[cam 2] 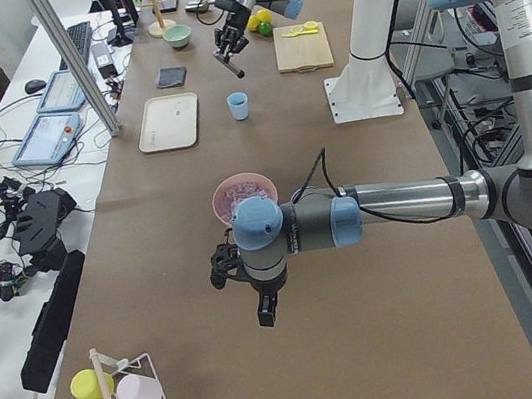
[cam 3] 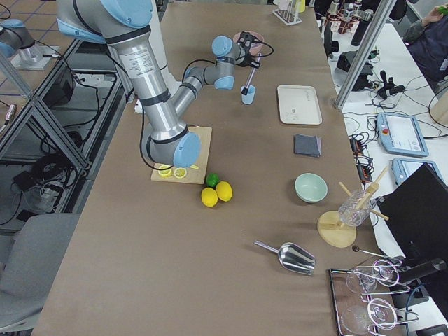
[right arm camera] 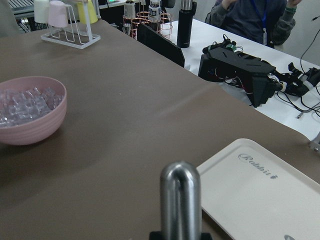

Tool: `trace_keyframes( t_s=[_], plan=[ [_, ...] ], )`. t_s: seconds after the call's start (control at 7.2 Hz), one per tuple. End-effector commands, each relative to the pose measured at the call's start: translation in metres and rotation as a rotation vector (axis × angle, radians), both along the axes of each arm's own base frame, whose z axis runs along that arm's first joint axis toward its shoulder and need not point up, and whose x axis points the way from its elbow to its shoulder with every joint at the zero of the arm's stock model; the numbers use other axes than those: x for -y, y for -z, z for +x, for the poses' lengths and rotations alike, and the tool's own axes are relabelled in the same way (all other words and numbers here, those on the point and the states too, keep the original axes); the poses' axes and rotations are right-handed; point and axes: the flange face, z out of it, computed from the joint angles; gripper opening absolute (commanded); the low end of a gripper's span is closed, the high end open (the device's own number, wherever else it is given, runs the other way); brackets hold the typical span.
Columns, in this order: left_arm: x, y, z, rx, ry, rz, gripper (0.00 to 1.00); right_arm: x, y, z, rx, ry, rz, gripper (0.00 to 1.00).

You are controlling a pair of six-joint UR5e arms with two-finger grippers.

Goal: Mash ice and strawberries in cup
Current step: 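Lower the pestle head into the light-blue cup with the right gripper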

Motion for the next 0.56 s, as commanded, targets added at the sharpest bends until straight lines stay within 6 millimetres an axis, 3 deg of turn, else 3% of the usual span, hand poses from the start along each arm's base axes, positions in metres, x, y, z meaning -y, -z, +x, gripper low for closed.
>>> trace_keyframes(
  t_s=[0.0, 0.14, 0.42],
  plan=[
    [-0.001, 0.000, -0.001, 0.000, 0.000, 0.001, 0.99, -0.018, 0.006, -0.045, 0.109, -0.032, 0.057, 0.00],
    [-0.006, -0.004, 0.000, 0.000, 0.000, -0.001, 0.99, -0.019, -0.005, -0.059, 0.150, -0.053, 0.082, 0.00],
    [-0.028, -0.018, 0.001, 0.003, 0.004, 0.045, 0.99, -0.014, 0.006, -0.052, 0.156, -0.074, 0.155, 0.00]
  ],
)
